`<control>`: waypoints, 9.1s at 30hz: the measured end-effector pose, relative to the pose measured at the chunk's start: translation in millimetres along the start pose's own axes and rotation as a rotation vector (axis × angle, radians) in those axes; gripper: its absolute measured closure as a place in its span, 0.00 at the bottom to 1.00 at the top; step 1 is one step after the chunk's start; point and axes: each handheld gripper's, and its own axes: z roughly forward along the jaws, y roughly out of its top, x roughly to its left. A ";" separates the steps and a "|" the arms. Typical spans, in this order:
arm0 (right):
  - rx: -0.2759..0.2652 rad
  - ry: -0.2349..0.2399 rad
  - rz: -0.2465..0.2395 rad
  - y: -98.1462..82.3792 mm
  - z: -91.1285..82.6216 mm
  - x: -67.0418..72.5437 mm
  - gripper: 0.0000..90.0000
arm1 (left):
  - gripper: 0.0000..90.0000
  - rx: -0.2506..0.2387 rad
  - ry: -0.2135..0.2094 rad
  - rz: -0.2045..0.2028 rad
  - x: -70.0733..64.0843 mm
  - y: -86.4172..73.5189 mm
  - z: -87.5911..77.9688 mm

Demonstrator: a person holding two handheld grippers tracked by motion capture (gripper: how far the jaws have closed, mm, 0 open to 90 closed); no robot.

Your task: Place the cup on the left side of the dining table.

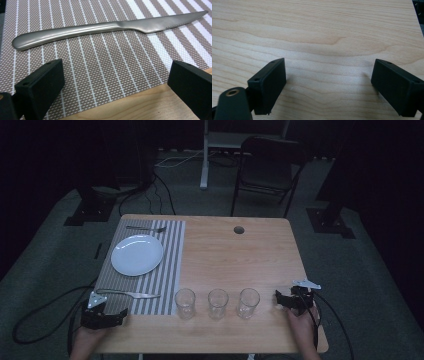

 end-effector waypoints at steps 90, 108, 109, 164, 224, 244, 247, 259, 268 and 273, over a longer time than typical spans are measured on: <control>0.000 0.000 0.000 0.0 0.0 0.0 0.14 | 0.02 -0.117 -0.393 0.263 -107.8 59.6 -6.6; 0.000 0.000 0.000 0.0 0.1 -0.1 0.14 | 0.02 -0.138 -0.468 0.331 -132.5 93.1 -12.5; 0.000 0.000 0.000 0.0 0.0 -0.1 0.14 | 0.02 -0.140 -0.463 0.339 -134.2 94.5 -12.4; -0.002 0.001 -0.001 -0.1 0.2 -0.2 0.14 | 0.02 -0.057 -0.595 0.535 -222.6 157.6 10.1; -0.001 0.001 -0.001 -0.1 0.1 -0.2 0.14 | 0.06 0.229 -0.559 0.770 -354.8 203.5 79.3; -0.002 0.001 -0.001 -0.1 0.2 -0.3 0.14 | 0.31 0.306 -0.505 0.843 -376.9 204.6 83.9; -0.001 0.001 -0.001 -0.1 0.1 -0.2 0.14 | 0.32 0.309 -0.502 0.844 -377.4 205.0 83.7; -0.001 0.001 -0.001 0.0 0.2 -0.3 0.14 | 0.32 0.291 -0.478 0.850 -375.2 213.6 82.1; -0.001 0.001 0.000 0.0 0.1 -0.2 0.14 | 0.32 0.266 -0.482 0.820 -368.8 228.2 78.4; -0.001 0.001 -0.002 0.0 0.1 -0.3 0.14 | 0.32 0.264 -0.458 0.804 -361.9 236.5 78.9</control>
